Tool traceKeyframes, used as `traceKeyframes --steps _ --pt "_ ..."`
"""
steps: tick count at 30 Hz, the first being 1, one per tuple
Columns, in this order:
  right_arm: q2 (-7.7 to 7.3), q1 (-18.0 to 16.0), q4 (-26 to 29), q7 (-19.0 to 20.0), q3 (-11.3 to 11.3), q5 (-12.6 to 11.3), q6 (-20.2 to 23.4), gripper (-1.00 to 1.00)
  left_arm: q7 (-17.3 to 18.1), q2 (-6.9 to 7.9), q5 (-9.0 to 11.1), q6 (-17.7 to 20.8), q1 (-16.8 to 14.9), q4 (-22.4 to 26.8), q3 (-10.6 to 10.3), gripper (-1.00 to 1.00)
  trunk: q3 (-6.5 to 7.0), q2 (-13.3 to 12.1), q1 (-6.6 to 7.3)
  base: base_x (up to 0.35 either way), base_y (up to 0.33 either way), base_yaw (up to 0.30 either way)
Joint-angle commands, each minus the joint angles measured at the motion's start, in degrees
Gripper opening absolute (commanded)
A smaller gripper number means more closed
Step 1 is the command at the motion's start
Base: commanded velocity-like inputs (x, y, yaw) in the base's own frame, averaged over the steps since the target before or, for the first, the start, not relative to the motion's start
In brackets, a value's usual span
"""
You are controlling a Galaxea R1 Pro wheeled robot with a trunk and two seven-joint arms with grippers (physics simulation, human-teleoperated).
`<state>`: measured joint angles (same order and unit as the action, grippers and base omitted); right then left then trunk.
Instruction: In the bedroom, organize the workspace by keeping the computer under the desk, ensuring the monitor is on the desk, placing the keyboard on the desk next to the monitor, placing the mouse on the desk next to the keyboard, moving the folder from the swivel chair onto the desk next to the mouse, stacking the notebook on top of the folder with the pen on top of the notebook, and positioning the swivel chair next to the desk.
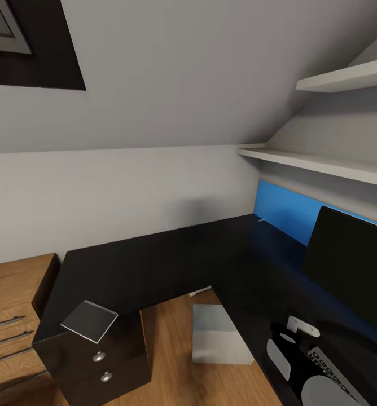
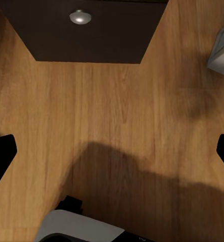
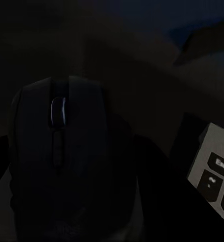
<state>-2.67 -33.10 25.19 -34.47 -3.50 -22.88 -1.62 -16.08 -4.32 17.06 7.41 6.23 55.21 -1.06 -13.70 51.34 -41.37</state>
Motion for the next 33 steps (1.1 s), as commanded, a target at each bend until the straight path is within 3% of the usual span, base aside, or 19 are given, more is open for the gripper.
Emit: traceKeyframes --steps 1,19,20,33 --pt "-0.05 0.0 0.0 -0.3 -0.4 -0.8 -0.3 -1.0 -0.4 0.03 0.4 0.2 0.0 0.2 -0.1 1.0 -0.07 0.1 -0.01 0.0 0.0 0.0" --pt "-0.05 0.0 0.0 -0.3 -0.4 -0.8 -0.3 -1.0 -0.4 0.1 0.4 0.3 0.0 0.2 -0.1 1.0 -0.07 0.1 -0.01 0.0 0.0 0.0" --pt "-0.05 0.0 0.0 -0.3 -0.4 -0.8 -0.3 1.0 -0.4 0.1 0.4 0.3 0.0 0.2 -0.1 1.0 -0.07 0.1 -0.01 0.0 0.0 0.0" --pt "-0.05 0.0 0.0 -0.3 -0.4 -0.8 -0.3 1.0 -0.4 0.03 0.4 0.3 0.0 1.6 0.0 1.0 -0.07 0.1 -0.01 0.0 0.0 0.0"
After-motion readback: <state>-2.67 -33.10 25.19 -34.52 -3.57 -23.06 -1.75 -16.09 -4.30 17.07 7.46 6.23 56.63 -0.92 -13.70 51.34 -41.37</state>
